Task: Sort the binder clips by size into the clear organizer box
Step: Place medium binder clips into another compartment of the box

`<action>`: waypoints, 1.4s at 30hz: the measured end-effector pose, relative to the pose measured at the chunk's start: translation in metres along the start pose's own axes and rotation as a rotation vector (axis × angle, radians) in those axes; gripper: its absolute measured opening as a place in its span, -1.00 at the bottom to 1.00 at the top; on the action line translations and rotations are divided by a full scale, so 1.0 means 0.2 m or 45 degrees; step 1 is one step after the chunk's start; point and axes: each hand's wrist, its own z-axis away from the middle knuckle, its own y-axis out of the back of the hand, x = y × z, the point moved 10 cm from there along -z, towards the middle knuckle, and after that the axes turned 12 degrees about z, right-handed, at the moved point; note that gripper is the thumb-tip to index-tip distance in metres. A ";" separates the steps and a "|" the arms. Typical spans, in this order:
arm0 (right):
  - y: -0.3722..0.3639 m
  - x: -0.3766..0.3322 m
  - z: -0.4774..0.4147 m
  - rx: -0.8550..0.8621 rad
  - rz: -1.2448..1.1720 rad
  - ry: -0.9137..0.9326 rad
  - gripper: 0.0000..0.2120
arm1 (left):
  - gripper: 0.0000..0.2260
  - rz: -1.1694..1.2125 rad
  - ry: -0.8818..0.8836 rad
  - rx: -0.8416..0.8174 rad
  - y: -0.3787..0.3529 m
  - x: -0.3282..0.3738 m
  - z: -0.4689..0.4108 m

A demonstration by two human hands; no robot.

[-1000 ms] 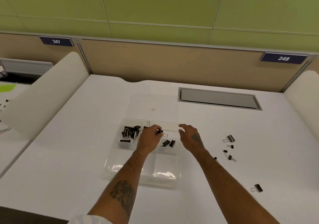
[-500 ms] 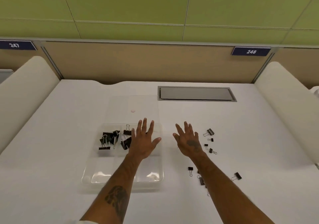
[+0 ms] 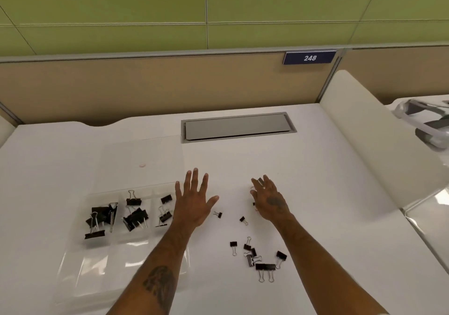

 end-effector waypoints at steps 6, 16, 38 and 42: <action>-0.04 0.07 -0.12 -0.058 0.072 0.060 -0.58 | -0.26 -0.033 0.096 0.000 -0.06 -0.07 0.01; -0.02 0.05 -0.21 0.040 0.364 0.160 -0.63 | -0.35 -0.103 0.087 0.002 -0.06 -0.06 0.01; 0.18 -0.66 -0.11 0.180 -0.272 0.389 -0.68 | -0.24 0.021 0.200 0.077 0.25 -0.49 0.26; 0.17 -0.95 -0.03 0.102 -0.363 0.479 -0.57 | -0.16 -0.030 0.332 0.028 0.28 -0.75 0.43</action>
